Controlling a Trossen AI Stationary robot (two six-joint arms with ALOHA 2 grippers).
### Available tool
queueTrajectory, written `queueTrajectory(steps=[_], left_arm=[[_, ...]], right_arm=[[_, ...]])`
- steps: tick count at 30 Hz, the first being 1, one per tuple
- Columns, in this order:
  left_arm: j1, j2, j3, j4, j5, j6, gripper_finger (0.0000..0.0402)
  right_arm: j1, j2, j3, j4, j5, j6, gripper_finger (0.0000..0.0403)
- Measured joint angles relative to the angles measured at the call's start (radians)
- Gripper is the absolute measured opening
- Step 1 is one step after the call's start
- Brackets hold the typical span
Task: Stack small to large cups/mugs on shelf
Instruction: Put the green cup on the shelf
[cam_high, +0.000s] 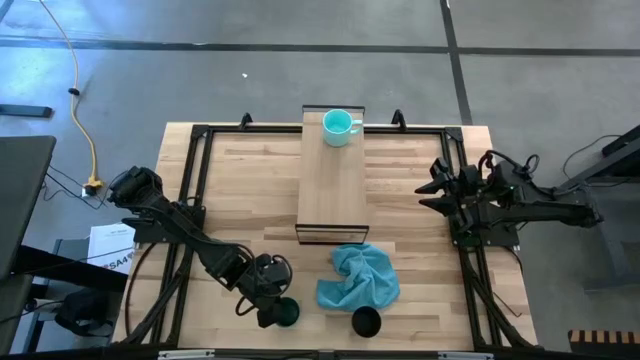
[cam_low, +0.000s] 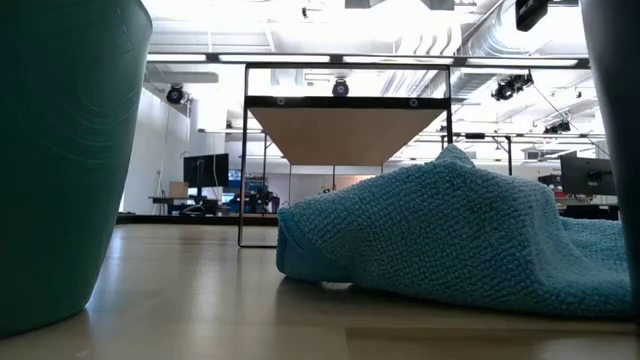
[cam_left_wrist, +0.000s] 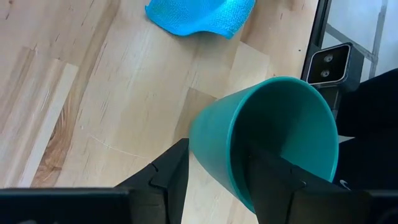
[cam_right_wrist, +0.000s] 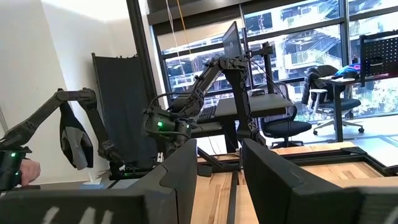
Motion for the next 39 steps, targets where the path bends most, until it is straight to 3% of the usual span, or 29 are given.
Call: queueTrajectory(steps=[10,24,39], left_arm=[[0.001,0.000,0.000,-0.001,0.000,-0.001,0.0127],[0.001,0.000,0.000,-0.002,-0.001,-0.019,0.0006],[0.001,0.000,0.000,0.033,-0.027,-0.050,0.0003]], right_arm=[[0.000,0.000,0.000,0.000,0.000,0.000,0.0119],[0.000,0.000,0.001,-0.023,0.000,0.000,0.0119],[0.000,0.000,0.001,-0.037,0.000,0.000,0.0119]])
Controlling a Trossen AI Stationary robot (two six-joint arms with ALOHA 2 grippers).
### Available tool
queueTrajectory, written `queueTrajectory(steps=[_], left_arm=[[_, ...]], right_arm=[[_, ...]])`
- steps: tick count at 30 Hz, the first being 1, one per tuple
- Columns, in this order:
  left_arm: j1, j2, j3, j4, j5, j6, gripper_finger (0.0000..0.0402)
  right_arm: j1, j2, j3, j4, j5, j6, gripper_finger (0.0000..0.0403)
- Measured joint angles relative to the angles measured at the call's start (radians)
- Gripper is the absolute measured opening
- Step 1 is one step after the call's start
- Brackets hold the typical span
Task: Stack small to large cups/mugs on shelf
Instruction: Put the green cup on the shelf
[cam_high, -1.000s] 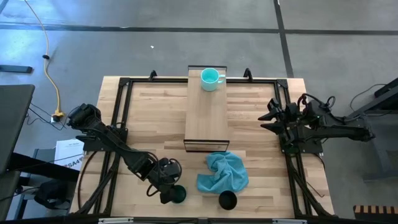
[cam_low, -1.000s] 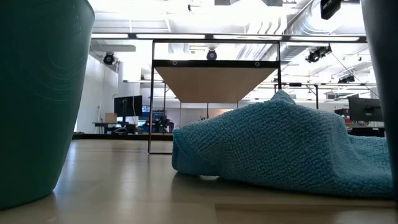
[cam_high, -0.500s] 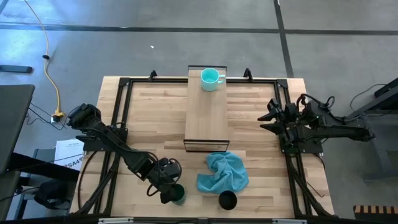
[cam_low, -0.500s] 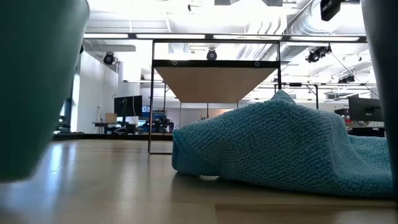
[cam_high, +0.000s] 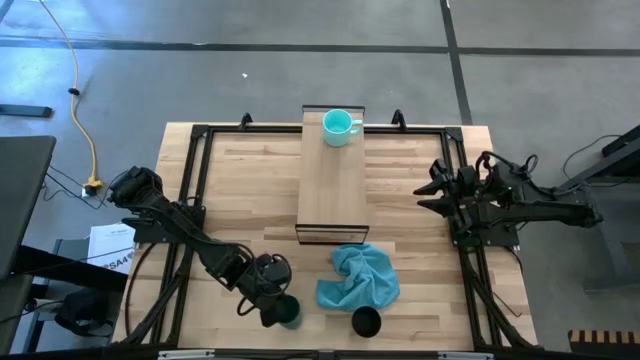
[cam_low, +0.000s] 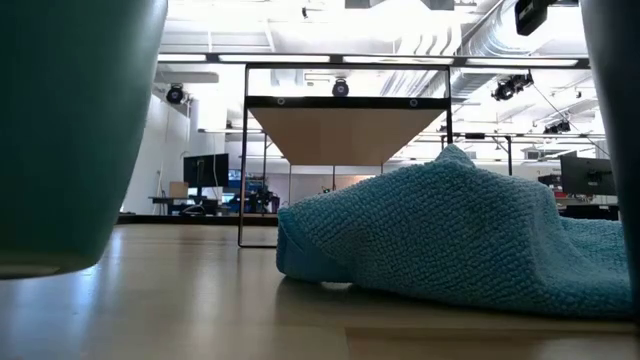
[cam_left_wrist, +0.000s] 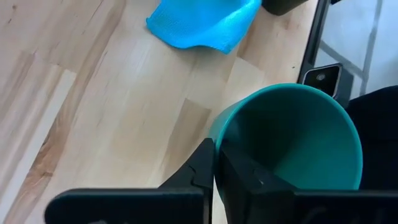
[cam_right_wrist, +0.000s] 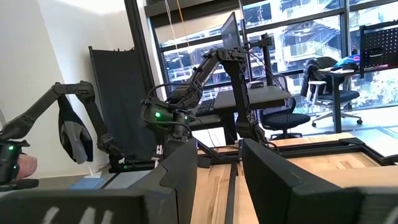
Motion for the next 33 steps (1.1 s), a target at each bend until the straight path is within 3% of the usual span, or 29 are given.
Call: queueTrajectory(steps=[16,33], left_arm=[[0.000,0.000,0.011,0.030,-0.025,0.000,0.0001],[0.000,-0.001,0.252,-0.268,-0.059,0.077,0.0000]], right_arm=[[0.000,0.000,0.000,-0.012,0.000,0.008,0.0119],[0.000,0.000,0.000,-0.015,0.000,0.008,0.0119]])
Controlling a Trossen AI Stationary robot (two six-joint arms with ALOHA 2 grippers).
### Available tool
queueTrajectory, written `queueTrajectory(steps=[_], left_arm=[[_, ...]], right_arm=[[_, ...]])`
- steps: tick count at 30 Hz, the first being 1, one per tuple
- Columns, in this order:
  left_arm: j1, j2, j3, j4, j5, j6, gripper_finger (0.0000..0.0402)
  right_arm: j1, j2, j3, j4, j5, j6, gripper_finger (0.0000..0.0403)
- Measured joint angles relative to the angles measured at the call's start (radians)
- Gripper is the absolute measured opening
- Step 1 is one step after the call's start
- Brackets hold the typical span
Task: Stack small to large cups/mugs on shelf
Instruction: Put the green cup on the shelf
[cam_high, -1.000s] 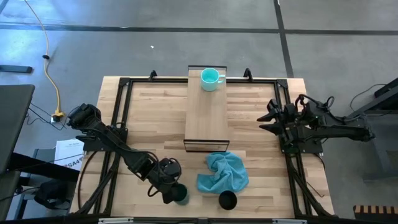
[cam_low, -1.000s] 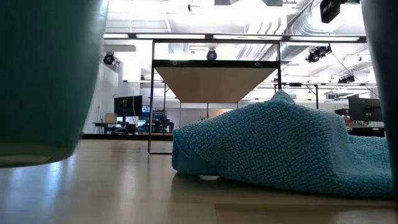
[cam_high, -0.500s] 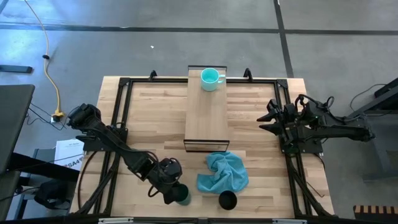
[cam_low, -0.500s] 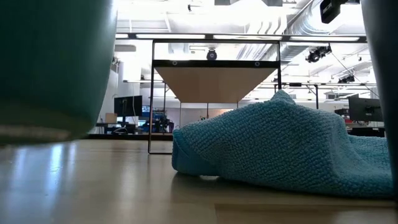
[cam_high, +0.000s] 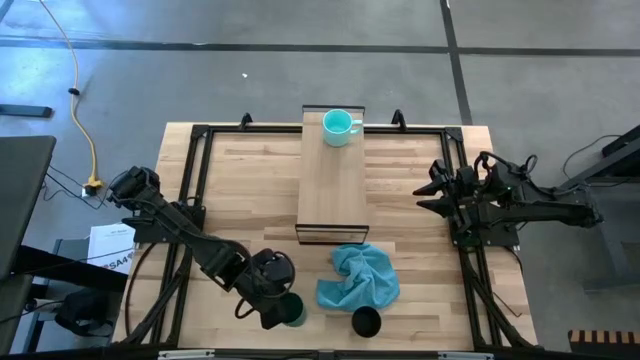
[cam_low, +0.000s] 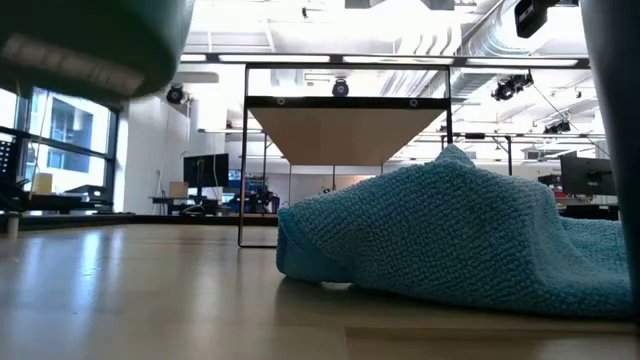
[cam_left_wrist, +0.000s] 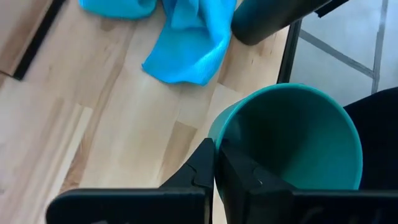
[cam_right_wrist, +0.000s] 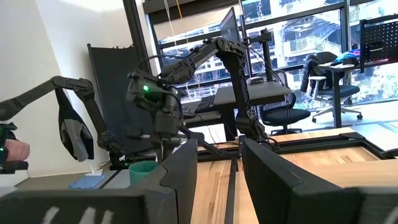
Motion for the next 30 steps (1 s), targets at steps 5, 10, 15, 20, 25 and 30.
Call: queueTrajectory(steps=[5,10,15,20,25,30], left_arm=[[0.000,0.000,0.070,-0.072,-0.039,0.018,0.0000],[0.000,0.000,0.137,-0.145,-0.077,0.034,0.0000],[0.000,0.000,0.194,-0.198,-0.101,0.056,0.0000],[0.000,0.000,0.240,-0.259,-0.121,0.061,0.0000],[0.000,0.000,0.285,-0.313,-0.128,0.069,0.0000],[0.000,0.000,0.316,-0.330,-0.159,0.091,0.0000]], right_arm=[[0.000,0.000,0.000,0.000,0.000,0.000,0.0119],[0.000,0.000,0.000,0.000,0.000,0.000,0.0119],[0.000,0.000,0.000,0.000,0.000,0.000,0.0119],[0.000,0.000,0.000,0.000,0.000,0.000,0.0119],[0.000,0.000,0.000,0.000,0.000,0.000,0.0119],[0.000,0.000,0.000,0.000,0.000,0.000,0.0119]])
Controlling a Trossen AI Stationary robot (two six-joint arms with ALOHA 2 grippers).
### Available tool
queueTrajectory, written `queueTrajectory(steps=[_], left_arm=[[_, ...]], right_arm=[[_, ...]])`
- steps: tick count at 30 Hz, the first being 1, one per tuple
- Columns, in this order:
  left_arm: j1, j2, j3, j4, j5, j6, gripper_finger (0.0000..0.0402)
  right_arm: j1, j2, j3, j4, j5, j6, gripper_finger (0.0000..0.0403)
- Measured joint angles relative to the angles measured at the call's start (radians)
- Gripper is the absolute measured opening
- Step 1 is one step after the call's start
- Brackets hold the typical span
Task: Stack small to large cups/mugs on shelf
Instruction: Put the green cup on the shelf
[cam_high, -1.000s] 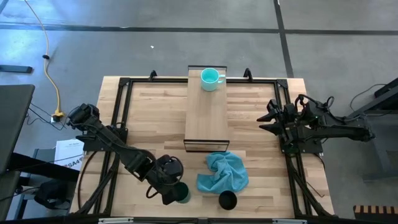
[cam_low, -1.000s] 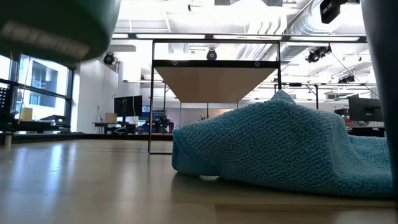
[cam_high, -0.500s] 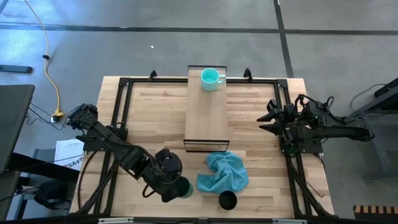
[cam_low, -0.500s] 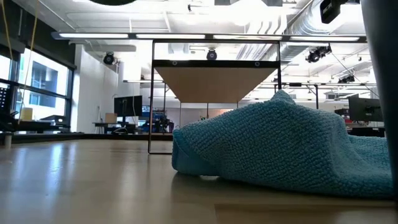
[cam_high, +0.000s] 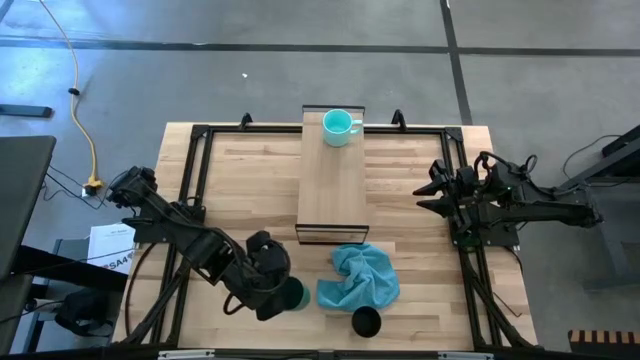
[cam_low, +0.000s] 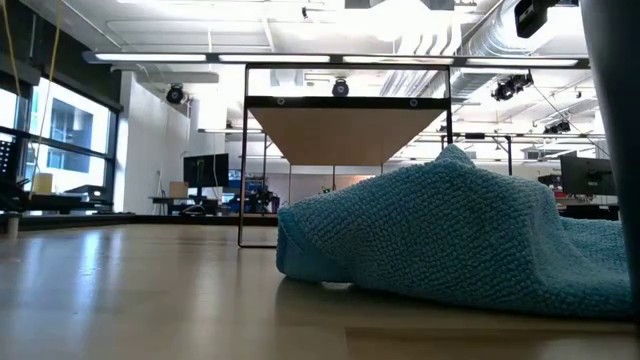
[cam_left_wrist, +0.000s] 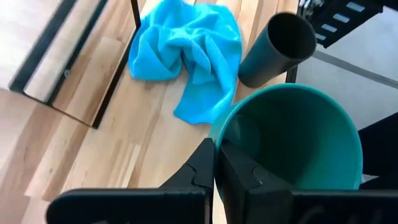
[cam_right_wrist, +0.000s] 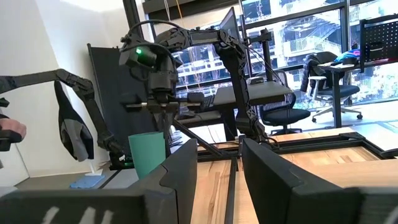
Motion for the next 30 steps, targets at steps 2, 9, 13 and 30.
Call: queueTrajectory(steps=[2,9,13,30], left_arm=[[0.000,0.000,0.014,0.000,-0.012,0.013,0.0000],[0.000,0.000,0.063,-0.004,-0.068,0.054,0.0000],[0.000,0.000,0.092,-0.022,-0.093,0.070,0.0000],[0.000,0.000,0.205,-0.078,-0.228,0.158,0.0000]], right_arm=[[0.000,0.000,0.000,0.000,0.000,0.000,0.0119],[0.000,0.000,0.000,0.000,0.000,0.000,0.0119],[0.000,0.000,0.000,0.000,0.000,0.000,0.0119],[0.000,0.000,0.000,0.000,0.000,0.001,0.0119]])
